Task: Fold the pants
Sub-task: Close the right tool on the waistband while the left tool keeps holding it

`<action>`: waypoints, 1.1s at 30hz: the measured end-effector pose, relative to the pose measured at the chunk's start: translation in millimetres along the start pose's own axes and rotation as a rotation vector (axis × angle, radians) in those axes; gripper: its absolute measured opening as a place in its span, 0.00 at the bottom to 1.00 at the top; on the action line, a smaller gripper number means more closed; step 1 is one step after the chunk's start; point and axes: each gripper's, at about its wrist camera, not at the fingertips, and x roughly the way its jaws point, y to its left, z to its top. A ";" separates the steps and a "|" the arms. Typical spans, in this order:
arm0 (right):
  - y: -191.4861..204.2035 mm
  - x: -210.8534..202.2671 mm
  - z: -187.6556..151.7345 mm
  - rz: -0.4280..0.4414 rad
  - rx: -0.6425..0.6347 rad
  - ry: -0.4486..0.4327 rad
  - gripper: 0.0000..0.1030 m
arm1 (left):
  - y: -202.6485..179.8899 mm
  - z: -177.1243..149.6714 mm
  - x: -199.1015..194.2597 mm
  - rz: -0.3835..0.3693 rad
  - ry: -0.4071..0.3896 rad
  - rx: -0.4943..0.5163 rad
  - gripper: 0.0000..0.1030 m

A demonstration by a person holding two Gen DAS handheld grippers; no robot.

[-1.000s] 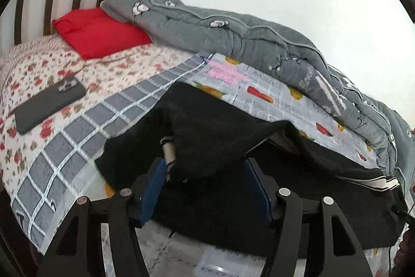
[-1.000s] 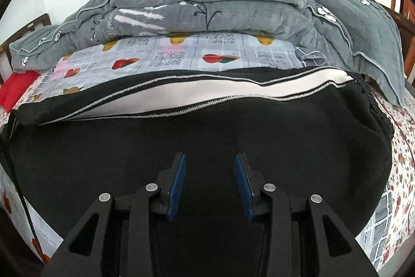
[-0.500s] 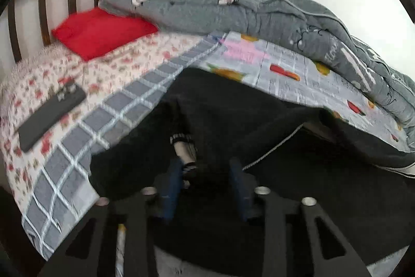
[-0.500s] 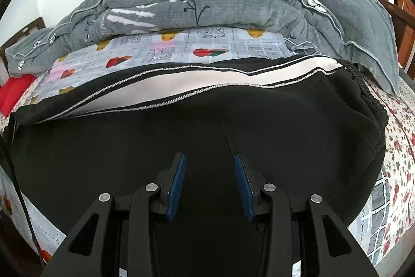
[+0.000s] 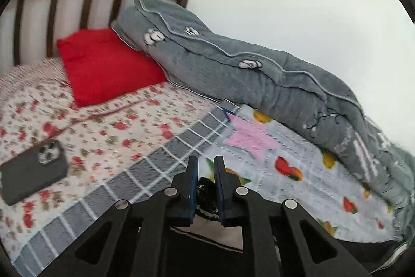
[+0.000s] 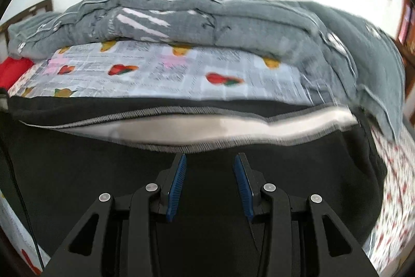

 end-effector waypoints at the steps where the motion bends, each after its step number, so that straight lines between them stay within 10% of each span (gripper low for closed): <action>1: 2.9 2.3 6.5 0.016 -0.018 -0.018 0.39 | -0.7 -2.0 1.4 -0.003 0.004 0.003 0.12; 5: 13.9 13.2 28.5 0.150 -0.090 -0.068 0.60 | -8.5 -8.2 15.7 0.054 0.011 0.046 0.12; 7: 21.7 23.9 40.0 0.187 -0.114 -0.064 0.60 | -6.6 -7.4 23.2 0.065 0.029 0.033 0.13; 11: 35.1 39.8 54.7 0.248 -0.155 -0.039 0.60 | -0.5 -4.2 36.1 0.074 0.073 -0.031 0.55; 20: 53.0 65.6 62.2 0.224 -0.212 -0.005 0.63 | -3.5 -19.9 41.6 0.055 0.147 0.056 0.63; 29: -40.9 54.7 43.4 0.038 0.046 -0.021 0.63 | -11.8 -30.2 78.0 0.159 0.267 0.166 0.62; 30: -50.1 52.2 40.2 0.019 0.061 -0.021 0.63 | -12.0 -29.8 77.6 0.162 0.258 0.167 0.55; 31: -63.1 48.6 35.5 -0.010 0.078 -0.019 0.63 | -12.7 -28.5 76.1 0.163 0.241 0.170 0.27; 33: -89.9 42.4 25.2 -0.059 0.116 -0.012 0.63 | -14.9 -24.4 67.8 0.129 0.205 0.186 0.20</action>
